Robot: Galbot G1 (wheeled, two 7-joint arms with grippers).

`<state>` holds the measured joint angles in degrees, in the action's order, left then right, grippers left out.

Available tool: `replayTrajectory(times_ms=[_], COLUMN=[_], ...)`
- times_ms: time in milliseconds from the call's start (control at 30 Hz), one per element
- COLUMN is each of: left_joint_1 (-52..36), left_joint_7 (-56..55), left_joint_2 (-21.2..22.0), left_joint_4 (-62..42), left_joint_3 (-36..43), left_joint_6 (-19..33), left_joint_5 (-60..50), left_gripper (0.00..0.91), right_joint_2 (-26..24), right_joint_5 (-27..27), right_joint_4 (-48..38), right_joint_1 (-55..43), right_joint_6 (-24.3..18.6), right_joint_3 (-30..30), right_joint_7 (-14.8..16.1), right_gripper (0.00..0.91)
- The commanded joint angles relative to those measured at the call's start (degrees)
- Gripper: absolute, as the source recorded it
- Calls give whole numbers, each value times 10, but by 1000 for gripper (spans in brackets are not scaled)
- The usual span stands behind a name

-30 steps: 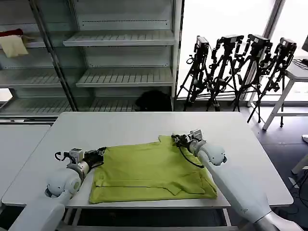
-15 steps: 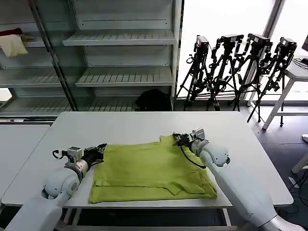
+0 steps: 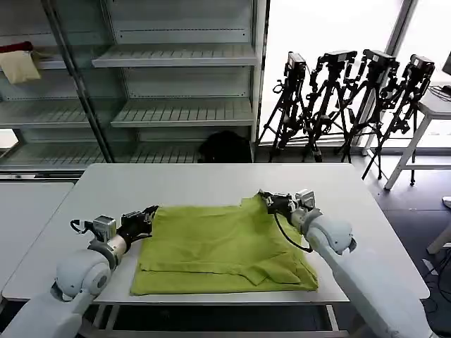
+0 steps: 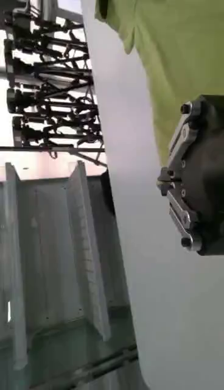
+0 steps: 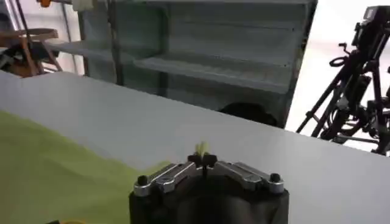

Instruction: Fold and organize the clothes.

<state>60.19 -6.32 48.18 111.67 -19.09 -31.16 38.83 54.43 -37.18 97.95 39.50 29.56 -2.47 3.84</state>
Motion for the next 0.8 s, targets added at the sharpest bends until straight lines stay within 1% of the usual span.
replayTrajectory(times_ms=[33,200,300,567,700,800], left_joint_1=[36,55,65,129,164,192], left_joint_7=[1,6,4,4,13,24], left_joint_2=[-14,-15,-14,-18,-17,-13], left_joint_4=[54,70,72,94,107,115], left_joint_3=[-12,-14,-20,-85,-103,-109], left_joint_6=[-3,-11,-18,-18,-18,-13], left_joint_5=[-15,-41,-64,-80,-98,-131], left_gripper=[0,0,0,0,0,0], right_joint_2=[-43,-56,-61,-67,-73,-79], right_joint_5=[-8,-9,-5,2,2,6], right_joint_4=[75,112,132,180,200,212], right_joint_1=[62,103,136,205,238,264], right_joint_6=[-5,-7,-16,-34,-36,-40], right_joint_3=[-44,-64,-77,-106,-118,-127], right_joint_7=[0,1,0,-4,-5,-4], right_gripper=[0,0,0,0,0,0])
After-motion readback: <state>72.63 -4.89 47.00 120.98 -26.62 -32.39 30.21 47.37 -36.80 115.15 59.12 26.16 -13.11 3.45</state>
